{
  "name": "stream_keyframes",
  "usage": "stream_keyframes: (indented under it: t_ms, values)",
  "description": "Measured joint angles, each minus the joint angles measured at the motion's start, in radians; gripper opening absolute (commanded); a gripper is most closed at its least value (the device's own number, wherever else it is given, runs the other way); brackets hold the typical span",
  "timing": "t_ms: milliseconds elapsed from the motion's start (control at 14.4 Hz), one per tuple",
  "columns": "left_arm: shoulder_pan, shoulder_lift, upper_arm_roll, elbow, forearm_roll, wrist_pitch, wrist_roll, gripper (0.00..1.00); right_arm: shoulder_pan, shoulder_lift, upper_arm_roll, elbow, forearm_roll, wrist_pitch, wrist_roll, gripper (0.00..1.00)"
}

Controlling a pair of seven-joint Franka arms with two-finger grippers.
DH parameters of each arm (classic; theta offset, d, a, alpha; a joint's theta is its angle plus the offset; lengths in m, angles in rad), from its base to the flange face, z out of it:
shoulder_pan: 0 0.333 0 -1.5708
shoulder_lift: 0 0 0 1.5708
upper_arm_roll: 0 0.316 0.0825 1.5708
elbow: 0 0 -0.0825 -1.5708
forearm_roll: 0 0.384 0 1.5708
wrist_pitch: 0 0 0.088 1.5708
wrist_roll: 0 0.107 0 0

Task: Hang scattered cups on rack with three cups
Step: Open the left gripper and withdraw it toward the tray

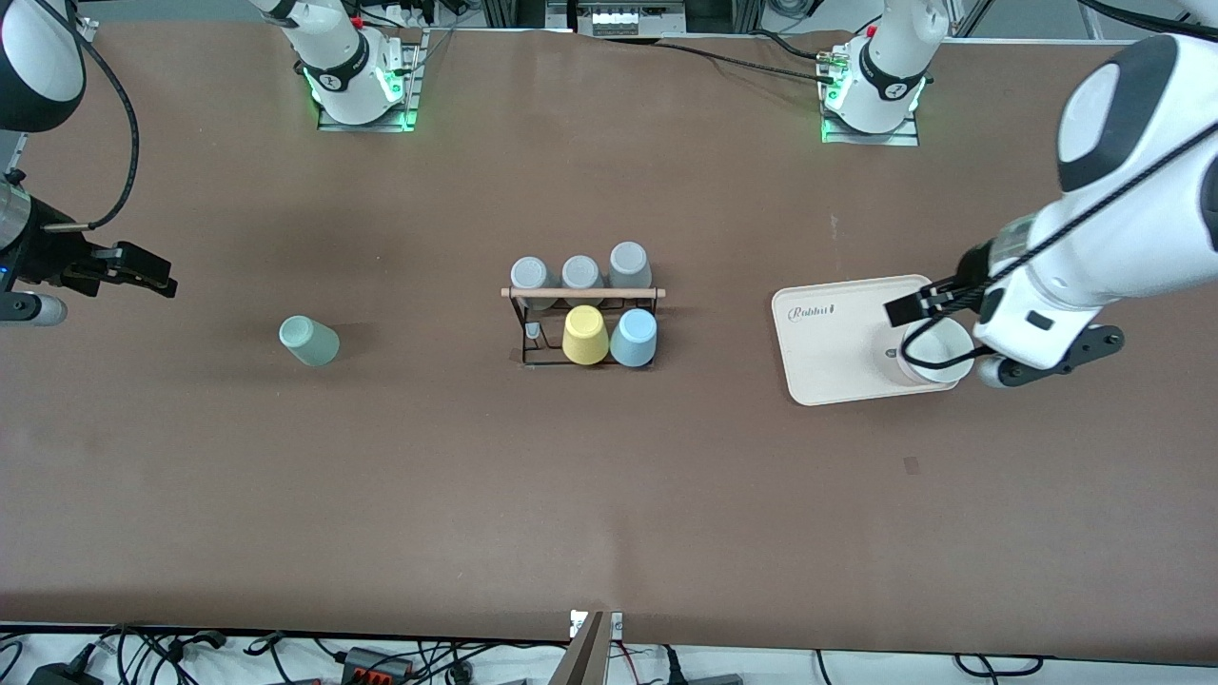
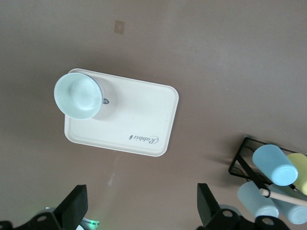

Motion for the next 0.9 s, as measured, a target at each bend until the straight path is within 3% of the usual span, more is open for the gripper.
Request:
stream_keyframes:
  t_ms: [277, 416, 902]
  values:
    - [0.003, -0.117, -0.008, -0.194, 0.01, 0.115, 0.058, 1.0, 0.031, 0.023, 0.004, 0.0, 0.0, 0.018, 0.0, 1.0]
    - [-0.003, -0.157, -0.012, -0.249, 0.077, 0.15, 0.166, 1.0, 0.045, 0.026, 0.006, -0.001, 0.0, 0.017, 0.0, 1.0]
    - [0.005, -0.175, -0.005, -0.245, 0.106, 0.182, 0.26, 1.0, 0.047, 0.113, 0.004, -0.003, 0.0, 0.008, 0.0, 1.0]
